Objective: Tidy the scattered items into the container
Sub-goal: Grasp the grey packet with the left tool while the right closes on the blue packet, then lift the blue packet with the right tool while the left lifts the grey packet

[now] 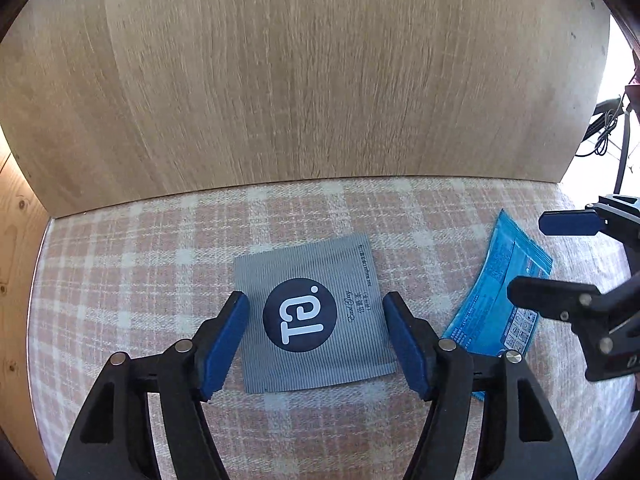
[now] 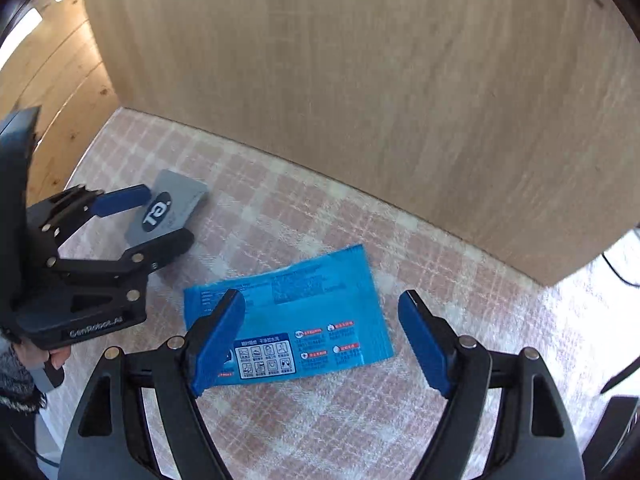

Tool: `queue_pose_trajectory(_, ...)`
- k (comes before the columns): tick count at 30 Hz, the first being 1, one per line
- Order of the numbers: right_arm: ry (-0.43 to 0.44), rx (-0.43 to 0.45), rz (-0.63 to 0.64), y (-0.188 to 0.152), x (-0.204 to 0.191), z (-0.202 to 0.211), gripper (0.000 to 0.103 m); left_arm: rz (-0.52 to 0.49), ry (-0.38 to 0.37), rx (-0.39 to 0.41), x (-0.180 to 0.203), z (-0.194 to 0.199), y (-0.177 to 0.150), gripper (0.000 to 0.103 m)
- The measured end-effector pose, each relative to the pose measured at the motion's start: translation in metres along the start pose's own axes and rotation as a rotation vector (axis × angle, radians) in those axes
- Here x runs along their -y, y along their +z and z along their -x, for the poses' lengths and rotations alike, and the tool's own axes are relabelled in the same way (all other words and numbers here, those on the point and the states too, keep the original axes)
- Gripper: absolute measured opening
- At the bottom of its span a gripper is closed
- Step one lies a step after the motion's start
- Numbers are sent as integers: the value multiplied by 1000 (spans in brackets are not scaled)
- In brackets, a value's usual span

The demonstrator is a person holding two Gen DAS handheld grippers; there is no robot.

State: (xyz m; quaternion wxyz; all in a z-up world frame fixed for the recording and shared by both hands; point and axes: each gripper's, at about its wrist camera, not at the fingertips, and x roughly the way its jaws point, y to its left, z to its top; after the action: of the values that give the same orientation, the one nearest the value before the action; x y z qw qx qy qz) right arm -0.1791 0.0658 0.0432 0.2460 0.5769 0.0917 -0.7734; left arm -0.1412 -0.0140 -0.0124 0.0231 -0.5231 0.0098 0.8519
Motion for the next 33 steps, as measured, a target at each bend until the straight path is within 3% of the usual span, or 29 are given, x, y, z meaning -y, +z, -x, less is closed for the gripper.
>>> queue_pose_trajectory(6,125,-86,-400,-12,30,0,79,-18,-10,13,10,10,-17,56)
queue_pose_trajectory(10,68,-70,-463,-7,23,-2,85,-21,-24,24,15,17,-32,50)
queue_pose_trajectory(14,-62,-97,-384,5,-3,-14,99,-22,-35,30,16,27,-48,43)
queue_pose_trajectory(17,-146,-95,-231,-1,-26,-18,100,-9,-46,30,12,36,-63,37)
queue_pose_trajectory(22,-130,-73,-34,-20,-36,-10,98,1,-61,35,7,49,-89,34)
queue_pose_trajectory(26,-119,-80,9,-25,-34,-1,85,-3,-58,45,16,57,-103,24)
queue_pose_trajectory(28,-110,-64,14,-27,-35,6,67,10,-67,48,18,60,-110,21)
queue_pose_trajectory(30,-98,-56,-2,-28,-32,13,33,20,-80,52,17,65,-115,17)
queue_pose_trajectory(32,-58,-60,-38,-28,-24,16,11,30,-87,52,1,61,-102,15)
queue_pose_trajectory(33,-24,-61,-61,-29,-20,17,7,36,-91,54,-9,59,-96,14)
